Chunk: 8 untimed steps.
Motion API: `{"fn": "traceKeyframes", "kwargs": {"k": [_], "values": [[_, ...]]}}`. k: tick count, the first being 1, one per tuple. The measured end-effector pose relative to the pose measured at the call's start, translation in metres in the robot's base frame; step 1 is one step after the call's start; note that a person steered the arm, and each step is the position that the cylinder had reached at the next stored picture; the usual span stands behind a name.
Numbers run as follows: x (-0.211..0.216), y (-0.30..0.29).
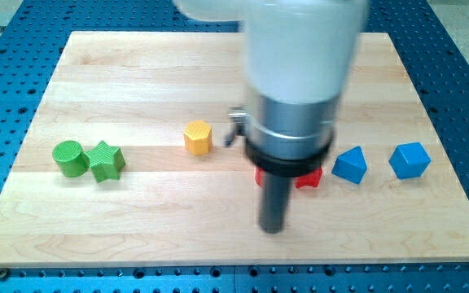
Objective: Push the red circle close to the yellow heart
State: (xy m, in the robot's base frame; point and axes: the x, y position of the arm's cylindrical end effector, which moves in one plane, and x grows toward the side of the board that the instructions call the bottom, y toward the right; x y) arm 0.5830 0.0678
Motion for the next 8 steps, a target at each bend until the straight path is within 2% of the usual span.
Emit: {"fn": "traceKeyframes", "kwargs": {"k": [3, 8], "values": [[-0.039, 0.0], [-0.097, -0.043]]}}
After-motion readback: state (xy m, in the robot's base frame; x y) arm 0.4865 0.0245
